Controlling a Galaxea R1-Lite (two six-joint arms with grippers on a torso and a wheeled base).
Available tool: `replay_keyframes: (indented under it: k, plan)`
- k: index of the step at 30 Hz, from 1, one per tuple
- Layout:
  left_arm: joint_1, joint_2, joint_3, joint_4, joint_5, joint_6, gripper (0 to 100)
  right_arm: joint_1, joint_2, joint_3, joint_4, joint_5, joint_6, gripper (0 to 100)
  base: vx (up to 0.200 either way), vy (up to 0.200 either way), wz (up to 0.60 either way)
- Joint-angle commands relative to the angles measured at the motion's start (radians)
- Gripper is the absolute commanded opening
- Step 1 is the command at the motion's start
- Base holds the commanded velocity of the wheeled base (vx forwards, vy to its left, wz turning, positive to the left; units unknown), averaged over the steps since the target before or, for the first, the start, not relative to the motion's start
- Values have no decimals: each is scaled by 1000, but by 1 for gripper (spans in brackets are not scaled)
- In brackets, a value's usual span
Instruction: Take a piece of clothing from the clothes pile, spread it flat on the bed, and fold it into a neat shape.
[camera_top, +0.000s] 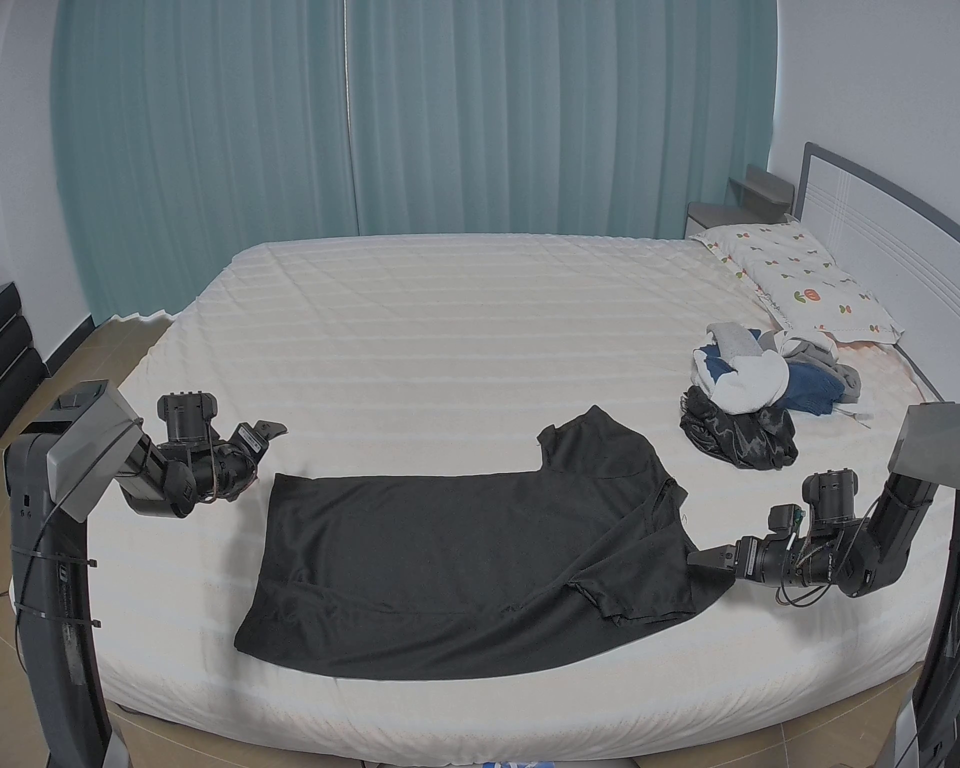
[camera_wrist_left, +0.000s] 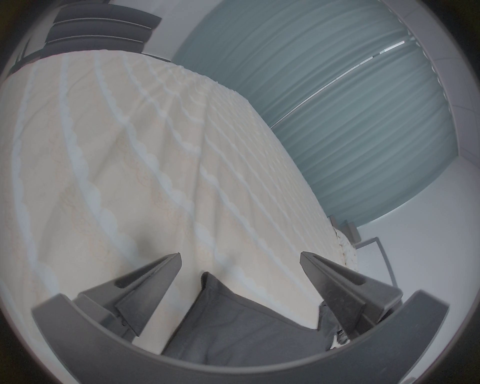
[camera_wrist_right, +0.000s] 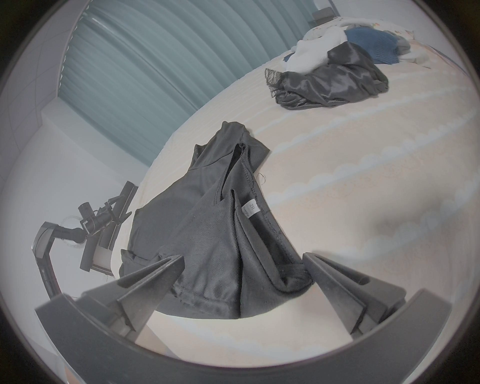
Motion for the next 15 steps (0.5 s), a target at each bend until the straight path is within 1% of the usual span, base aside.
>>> replay_keyframes:
  k: [1, 2, 3, 4, 5, 6, 8, 11, 14, 15]
  plan:
    - [24, -151, 76, 28, -30, -51, 100, -26, -94, 89, -39, 0, 58, 100, 0, 0, 0]
    - [24, -156, 81, 31, -35, -50, 100, -26, -102, 95, -39, 0, 67, 100, 0, 0, 0]
    - [21, -179, 112, 47, -47, -50, 100, -20, -145, 127, -41, -1, 122, 100, 0, 0, 0]
    - [21, -190, 130, 51, -47, -50, 100, -15, -162, 138, -42, -4, 144, 100, 0, 0, 0]
    - [21, -190, 130, 51, -47, -50, 100, -15, -162, 138, -42, -4, 144, 100, -200, 0, 0]
    - [21, -217, 221, 53, -52, -48, 100, -5, -198, 170, -44, -9, 193, 100, -200, 0, 0]
    - [18, -239, 311, 42, -55, -45, 100, 2, -217, 195, -44, -10, 219, 100, -200, 0, 0]
    - [15, -274, 460, -1, -55, -45, 100, 8, -241, 235, -44, -23, 233, 100, -200, 0, 0]
    - [7, -294, 561, -76, -53, -48, 100, 9, -249, 270, -44, -56, 237, 100, -200, 0, 0]
    - [7, -294, 561, -76, -53, -48, 100, 9, -249, 270, -44, -56, 237, 100, -200, 0, 0]
